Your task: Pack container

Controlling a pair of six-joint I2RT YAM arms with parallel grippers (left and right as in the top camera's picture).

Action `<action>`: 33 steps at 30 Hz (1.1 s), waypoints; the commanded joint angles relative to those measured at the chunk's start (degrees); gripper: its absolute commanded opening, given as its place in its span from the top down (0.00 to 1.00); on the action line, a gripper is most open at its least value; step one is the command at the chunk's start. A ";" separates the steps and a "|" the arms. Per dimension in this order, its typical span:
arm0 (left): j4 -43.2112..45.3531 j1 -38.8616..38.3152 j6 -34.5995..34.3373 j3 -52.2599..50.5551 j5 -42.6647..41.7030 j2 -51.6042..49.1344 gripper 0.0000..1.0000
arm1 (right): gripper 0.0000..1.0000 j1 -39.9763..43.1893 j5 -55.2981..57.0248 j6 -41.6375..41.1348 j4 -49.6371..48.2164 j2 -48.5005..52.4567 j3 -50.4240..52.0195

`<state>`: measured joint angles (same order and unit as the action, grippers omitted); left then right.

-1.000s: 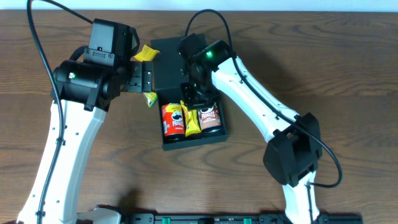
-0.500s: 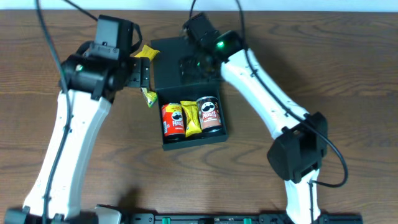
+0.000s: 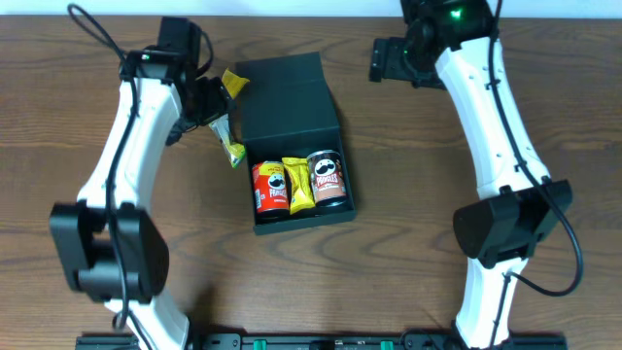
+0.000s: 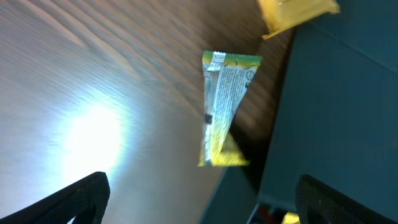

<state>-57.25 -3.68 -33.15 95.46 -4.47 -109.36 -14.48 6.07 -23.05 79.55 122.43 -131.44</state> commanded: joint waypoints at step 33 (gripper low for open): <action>6.51 -0.55 -4.92 -0.26 -4.52 -16.41 0.82 | 0.01 1.79 1.22 2.10 2.71 -0.28 -1.27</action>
<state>-50.59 -4.29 -38.83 95.46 -10.22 -124.86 -13.19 6.31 -21.67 81.82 122.41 -131.44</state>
